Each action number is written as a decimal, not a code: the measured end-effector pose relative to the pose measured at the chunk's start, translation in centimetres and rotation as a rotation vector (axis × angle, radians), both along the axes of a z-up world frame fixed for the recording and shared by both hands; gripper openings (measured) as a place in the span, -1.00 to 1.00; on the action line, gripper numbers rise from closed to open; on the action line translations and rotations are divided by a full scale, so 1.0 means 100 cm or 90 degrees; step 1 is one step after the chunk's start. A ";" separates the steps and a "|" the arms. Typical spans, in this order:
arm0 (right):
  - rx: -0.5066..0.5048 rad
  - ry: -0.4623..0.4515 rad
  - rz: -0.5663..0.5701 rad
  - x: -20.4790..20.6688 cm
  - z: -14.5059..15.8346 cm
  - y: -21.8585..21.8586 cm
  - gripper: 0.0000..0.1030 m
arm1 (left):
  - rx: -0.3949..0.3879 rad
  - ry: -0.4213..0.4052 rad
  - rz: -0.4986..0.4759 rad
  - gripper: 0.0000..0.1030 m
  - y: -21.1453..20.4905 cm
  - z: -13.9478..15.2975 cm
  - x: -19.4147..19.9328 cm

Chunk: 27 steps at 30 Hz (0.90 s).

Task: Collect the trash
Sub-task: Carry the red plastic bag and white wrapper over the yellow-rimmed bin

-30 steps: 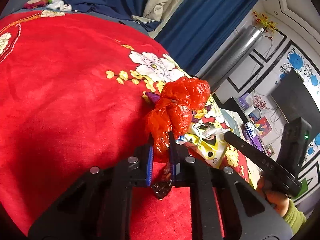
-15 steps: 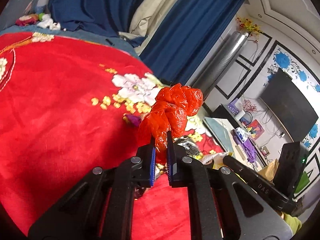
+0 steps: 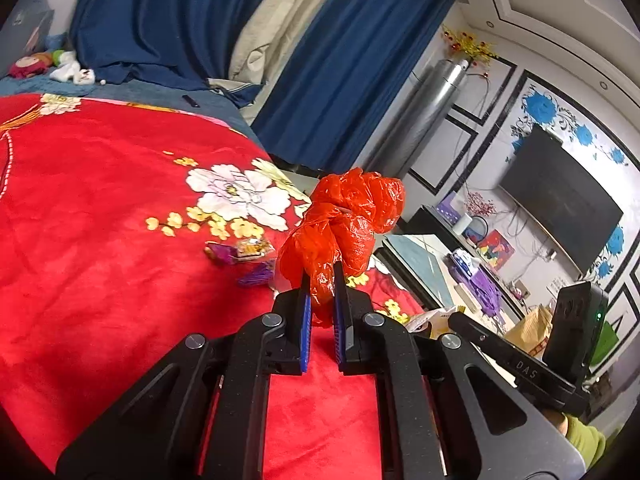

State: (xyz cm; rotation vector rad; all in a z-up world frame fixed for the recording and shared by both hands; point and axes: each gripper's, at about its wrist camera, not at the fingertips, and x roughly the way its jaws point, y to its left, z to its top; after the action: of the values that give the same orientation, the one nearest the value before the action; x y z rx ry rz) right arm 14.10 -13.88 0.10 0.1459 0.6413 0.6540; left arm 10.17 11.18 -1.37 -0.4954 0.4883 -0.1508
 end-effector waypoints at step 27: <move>0.026 -0.033 -0.122 -0.013 0.024 -0.092 -0.94 | 0.054 -0.019 -0.121 -0.91 -0.077 0.006 -0.004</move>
State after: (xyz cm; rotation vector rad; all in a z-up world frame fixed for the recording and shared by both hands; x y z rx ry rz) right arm 12.79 -23.04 2.46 0.2250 0.5573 0.4843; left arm 9.75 3.47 -0.74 -0.3622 0.5110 -0.3185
